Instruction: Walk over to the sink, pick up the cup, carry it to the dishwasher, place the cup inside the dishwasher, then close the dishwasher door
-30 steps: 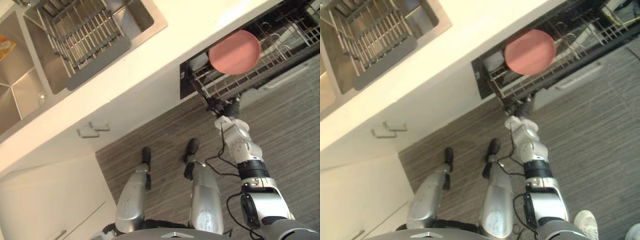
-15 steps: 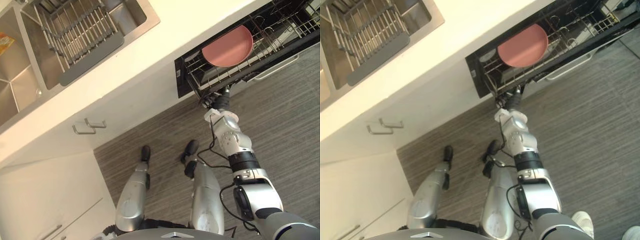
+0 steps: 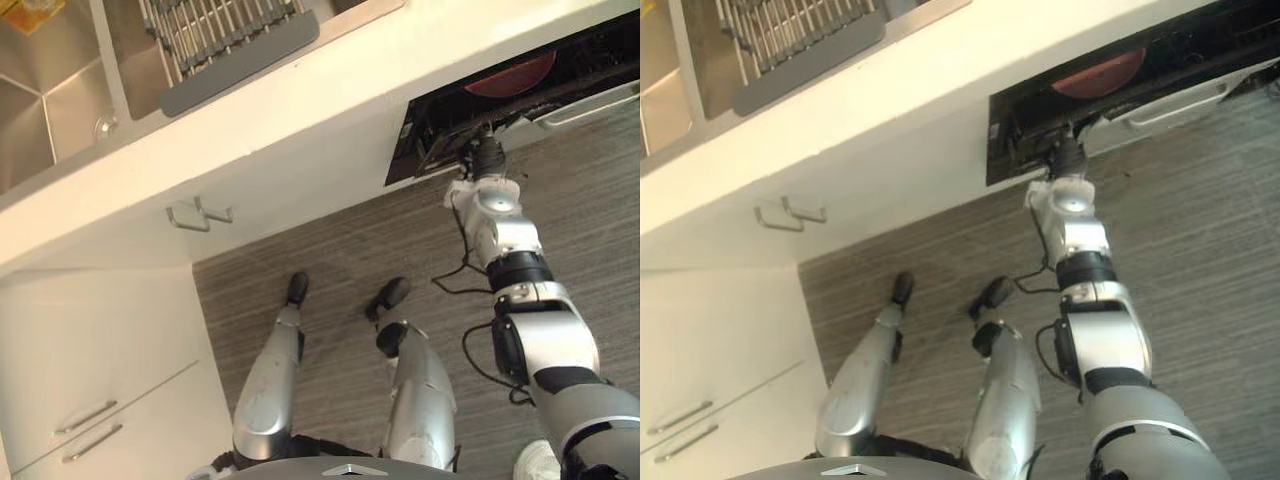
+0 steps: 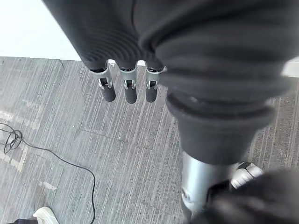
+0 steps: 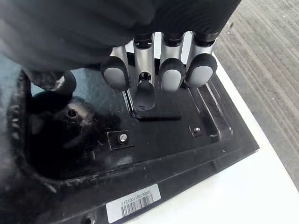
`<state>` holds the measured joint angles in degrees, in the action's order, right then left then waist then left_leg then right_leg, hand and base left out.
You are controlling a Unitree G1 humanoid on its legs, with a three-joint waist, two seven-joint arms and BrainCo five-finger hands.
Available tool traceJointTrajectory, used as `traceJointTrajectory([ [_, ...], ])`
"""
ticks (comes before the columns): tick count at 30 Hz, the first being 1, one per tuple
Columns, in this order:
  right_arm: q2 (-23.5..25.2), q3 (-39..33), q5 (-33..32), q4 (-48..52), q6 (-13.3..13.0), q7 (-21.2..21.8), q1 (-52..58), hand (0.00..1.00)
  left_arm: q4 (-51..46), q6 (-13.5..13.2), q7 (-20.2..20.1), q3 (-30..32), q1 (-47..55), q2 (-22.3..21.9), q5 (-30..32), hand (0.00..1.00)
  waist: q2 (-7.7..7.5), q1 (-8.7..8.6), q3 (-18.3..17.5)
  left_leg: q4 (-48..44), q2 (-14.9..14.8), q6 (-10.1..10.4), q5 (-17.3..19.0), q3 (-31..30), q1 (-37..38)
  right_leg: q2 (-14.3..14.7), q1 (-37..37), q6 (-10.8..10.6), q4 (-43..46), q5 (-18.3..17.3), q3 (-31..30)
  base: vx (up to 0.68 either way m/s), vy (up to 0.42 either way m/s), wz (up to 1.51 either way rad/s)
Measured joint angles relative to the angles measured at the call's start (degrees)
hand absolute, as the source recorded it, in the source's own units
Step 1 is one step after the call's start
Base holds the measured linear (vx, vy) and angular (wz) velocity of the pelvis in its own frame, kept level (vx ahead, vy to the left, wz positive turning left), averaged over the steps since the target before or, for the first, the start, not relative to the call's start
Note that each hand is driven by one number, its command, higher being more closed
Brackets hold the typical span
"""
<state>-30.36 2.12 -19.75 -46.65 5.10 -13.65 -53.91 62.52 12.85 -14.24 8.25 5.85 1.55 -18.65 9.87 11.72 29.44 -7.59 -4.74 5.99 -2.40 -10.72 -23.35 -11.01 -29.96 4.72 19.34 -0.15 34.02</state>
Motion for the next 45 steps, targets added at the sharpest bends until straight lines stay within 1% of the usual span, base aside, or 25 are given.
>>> traceJointTrajectory([
  [1, -1.05, 0.36, 0.01, -0.18, -0.37, 0.02, -0.59, 1.00, 0.03, -0.25, -0.27, 0.00, -0.01, 0.01, 0.03, 0.00, 0.03, 0.82, -0.02, -0.32, -0.32, -0.03, 0.02, -0.95, -0.93, 0.80, -0.10, -0.33, -0.88, 0.24, 0.34, -0.03, -0.041, 0.09],
  [4, -2.59, 1.17, -0.02, -0.85, -2.70, -0.19, -0.80, 1.00, 0.04, -0.93, -0.47, -0.05, -0.02, 0.02, 0.16, 0.00, 0.05, 2.35, -0.03, -0.37, -0.38, -0.03, 0.00, -3.32, -2.25, 1.16, -0.11, -0.76, -1.20, 0.53, 1.67, -0.03, -0.045, 0.32],
  [6, -3.85, 1.43, -0.06, -2.43, -3.30, -0.36, -2.98, 1.00, 0.06, -1.54, -1.00, -0.11, -0.02, 0.01, 0.15, 0.00, 0.06, 3.44, -0.04, -0.43, -0.83, -0.05, 0.01, -3.77, -3.45, 1.45, -0.23, -0.75, -1.96, 0.52, 2.94, -0.03, -0.038, 0.27],
  [9, -5.19, 2.03, -0.11, -4.11, -3.87, -1.42, -5.97, 1.00, 0.09, -1.81, -1.02, -0.03, -0.02, 0.05, 0.15, 0.00, 0.10, 4.61, -0.06, -0.33, -1.11, -0.05, 0.02, -5.28, -4.90, 2.50, -0.61, -1.36, -3.33, 0.95, 3.36, -0.04, -0.029, 0.12],
  [12, -6.84, 2.16, -0.10, -3.88, -5.27, -1.86, -6.06, 1.00, 0.14, -2.21, -1.08, 0.00, -0.02, -0.01, 0.11, 0.00, 0.14, 5.12, -0.09, -0.82, -1.32, -0.06, 0.03, -5.49, -5.76, 2.90, -0.68, -1.57, -4.32, 0.93, 3.75, -0.05, -0.023, 0.02],
  [13, -7.56, 2.22, -0.20, -3.76, -6.03, -1.97, -7.20, 1.00, 0.17, -2.81, -1.11, 0.25, -0.05, -0.06, -0.03, 0.00, 0.36, 6.27, -0.24, -1.15, -2.54, 0.93, -0.07, -5.87, -6.80, 3.04, -2.46, -0.64, 0.97, 0.81, 1.78, -0.04, -0.076, -0.05],
  [14, -8.15, 2.21, -0.28, -3.88, -6.08, -2.11, -7.00, 1.00, 0.14, -2.95, -1.09, 0.40, -0.25, 0.16, -0.10, 0.00, 0.41, 5.99, -0.27, -1.46, -1.89, 2.08, -0.77, -5.86, -7.28, 2.72, -2.69, 0.13, 3.02, -1.97, -1.22, -0.03, -0.087, 0.10],
  [15, -8.97, 2.22, -0.19, -3.92, -6.15, -2.47, -7.32, 1.00, -0.09, -3.47, -1.14, 0.63, -0.56, 0.19, -0.31, 0.00, 0.61, 6.30, -0.40, -1.41, -1.92, 2.07, -1.29, -6.30, -7.85, 3.01, -3.27, 1.19, 2.34, -1.74, -0.09, -0.02, -0.098, 0.23],
  [16, -9.49, 2.22, -0.20, -3.82, -6.50, -3.28, -7.99, 1.00, -0.03, -3.69, -1.22, 0.62, -0.74, 0.04, -0.32, 0.00, 0.61, 7.17, -0.41, -1.20, -2.28, 0.67, -2.49, -6.63, -9.16, 3.20, -3.91, 1.00, 1.27, -1.64, 1.50, -0.04, -0.063, 0.05],
  [17, -9.66, 2.25, -0.20, -3.81, -6.57, -3.30, -8.53, 1.00, -0.02, -3.69, -1.22, 0.66, -0.73, -0.11, -0.32, 0.00, 0.62, 7.34, -0.41, -1.20, -2.36, 0.22, -2.59, -6.65, -9.98, 3.43, -4.22, 0.76, 0.70, -1.73, 1.57, -0.06, -0.057, -0.17],
  [18, -9.64, 2.59, -0.21, -3.81, -6.56, -3.36, -9.58, 1.00, -0.02, -3.77, -1.21, 0.75, -0.73, -0.55, -0.34, 0.00, 1.03, 7.61, -0.68, -0.74, -3.30, -0.69, -2.12, -6.78, -10.76, 4.29, -4.41, -1.37, 0.26, -2.50, 2.03, -0.07, -0.093, -0.12],
  [19, -10.54, 3.86, -0.22, -3.80, -6.56, -4.38, -9.71, 1.00, -0.20, -4.00, -1.29, 1.21, -0.87, -0.54, -0.43, 0.00, 0.99, 7.95, -0.67, -0.21, -3.21, 1.73, -1.88, -6.08, -10.76, 2.76, -5.63, 0.43, 8.47, -5.11, -2.01, -0.07, -0.115, 0.03],
  [20, -11.36, 4.03, -0.27, -3.92, -6.53, -4.72, -9.88, 1.00, -0.59, -4.20, -1.33, 2.83, -1.15, -0.87, -0.67, 0.00, 1.13, 8.28, -0.76, -0.12, -3.27, 1.58, -3.26, -6.57, -10.78, 3.28, -5.10, 1.47, 6.63, -5.50, -1.28, -0.05, -0.111, 0.07],
  [22, -11.30, 4.03, -0.44, -3.92, -6.53, -5.74, -10.95, 1.00, -0.61, -4.11, -1.43, 3.26, -1.19, -1.08, -1.05, 0.00, 1.14, 8.90, -0.76, -0.34, -3.44, 0.41, -5.07, -6.67, -12.27, 3.15, -5.19, 1.35, 5.91, -5.39, 0.86, -0.05, -0.013, -0.10],
  [26, -11.99, 3.91, -2.59, -3.92, -6.35, -6.92, -11.65, 1.00, -1.99, -4.39, -1.46, 7.63, -1.24, -1.80, -1.34, 0.00, 1.13, 8.55, -0.77, 0.99, -3.85, 0.30, -4.64, -6.34, -12.69, 3.26, -4.95, 0.01, 3.89, -4.55, 2.51, -0.03, 0.041, 0.04],
  [27, -12.18, 3.91, -2.72, -3.92, -6.24, -6.92, -11.64, 0.00, -2.03, -4.39, -1.45, 7.67, -1.24, -1.85, -1.34, 0.00, 1.13, 8.63, -0.76, 0.68, -3.82, 0.40, -5.25, -6.17, -12.73, 3.10, -4.89, -0.06, 3.96, -4.50, 2.68, -0.01, 0.072, 0.00],
  [30, -12.35, 3.90, -4.13, -3.93, -6.19, -6.92, -11.57, 0.00, -2.86, -4.67, -1.45, 8.64, -1.28, -2.16, -1.40, 0.00, 1.12, 8.21, -0.76, 0.70, -3.56, 0.11, -5.73, -5.05, -12.44, 2.21, -4.79, -0.58, 4.53, -4.17, 2.73, 0.00, 0.064, -0.01],
  [33, -12.11, 2.94, -6.23, -3.79, -6.28, -6.89, -10.34, 0.00, -2.98, -5.36, -1.46, 9.52, -1.97, -2.49, -1.95, 0.00, 1.09, 7.85, -0.74, 0.77, -3.00, 0.05, -6.70, -4.73, -10.94, 1.14, -4.04, -0.25, 5.70, -4.40, 2.69, 0.02, 0.035, 0.06],
  [36, -8.69, -2.64, -7.01, -1.33, -7.83, -6.57, -4.36, 0.00, -2.99, -6.00, -2.17, 8.11, -2.45, -2.44, -4.38, 0.00, 0.66, 6.49, -0.72, 0.92, -2.25, 0.35, -6.49, -4.55, -7.36, 0.11, -1.00, -0.30, 7.17, -5.81, 2.27, 0.06, 0.007, 0.11],
  [38, -3.36, -5.29, -6.60, 6.11, -10.33, -5.19, 5.06, 0.00, -2.87, -6.54, -2.66, 6.50, -1.94, -1.06, -6.37, 0.00, -1.41, 4.86, -0.68, 0.90, -2.19, 0.86, -5.46, -3.31, -3.83, 0.05, 1.89, -0.50, 7.26, -6.61, 1.11, 0.07, 0.009, -0.11],
  [39, -1.40, -5.34, -5.90, 8.18, -10.67, -4.37, 7.62, 0.00, -2.90, -6.81, -2.65, 6.17, -1.83, -0.49, -6.62, 0.00, -2.14, 4.06, -0.73, 0.85, -2.21, 0.98, -5.14, -3.18, -2.85, 0.11, 2.73, -0.62, 7.10, -6.75, 0.88, 0.07, 0.013, -0.14],
  [41, 7.46, -4.44, -1.45, 14.39, -11.55, -1.87, 19.82, 0.00, -3.94, -8.22, -2.47, 4.96, -0.65, 1.88, -7.94, 0.00, -5.32, 1.17, -0.77, 1.11, -2.30, 0.90, -3.66, -1.78, 2.14, 0.46, 7.61, -1.41, 5.76, -7.27, 0.12, 0.12, 0.025, -0.17],
  [42, 9.55, -3.92, 0.03, 14.98, -11.59, -1.45, 23.06, 0.00, -4.81, -8.52, -2.38, 4.99, -0.08, 2.31, -8.37, 0.00, -6.18, 0.55, -0.76, 1.31, -2.30, 0.89, -3.28, -1.36, 3.61, 0.52, 8.86, -1.64, 5.46, -7.37, -0.32, 0.11, 0.035, -0.24],
  [43, 12.70, -2.01, 2.46, 15.21, -11.52, -1.34, 29.41, 0.00, -5.88, -8.61, -1.64, 5.07, 0.82, 3.19, -8.95, 0.00, -7.59, -0.50, -1.20, 1.96, -2.32, 0.92, -2.59, -0.17, 6.24, 0.65, 11.05, -2.27, 4.67, -7.43, -1.00, 0.14, 0.062, -0.21],
  [45, 16.09, -0.36, 4.68, 14.18, -11.49, -1.28, 38.67, 0.00, -6.91, -8.41, -0.86, 4.97, 2.02, 4.19, -9.61, 0.00, -8.53, -2.04, -1.72, 2.07, -2.18, 1.47, -1.54, 0.54, 9.54, 1.33, 14.74, -3.64, 2.67, -7.00, -2.34, 0.14, 0.073, -0.19],
])
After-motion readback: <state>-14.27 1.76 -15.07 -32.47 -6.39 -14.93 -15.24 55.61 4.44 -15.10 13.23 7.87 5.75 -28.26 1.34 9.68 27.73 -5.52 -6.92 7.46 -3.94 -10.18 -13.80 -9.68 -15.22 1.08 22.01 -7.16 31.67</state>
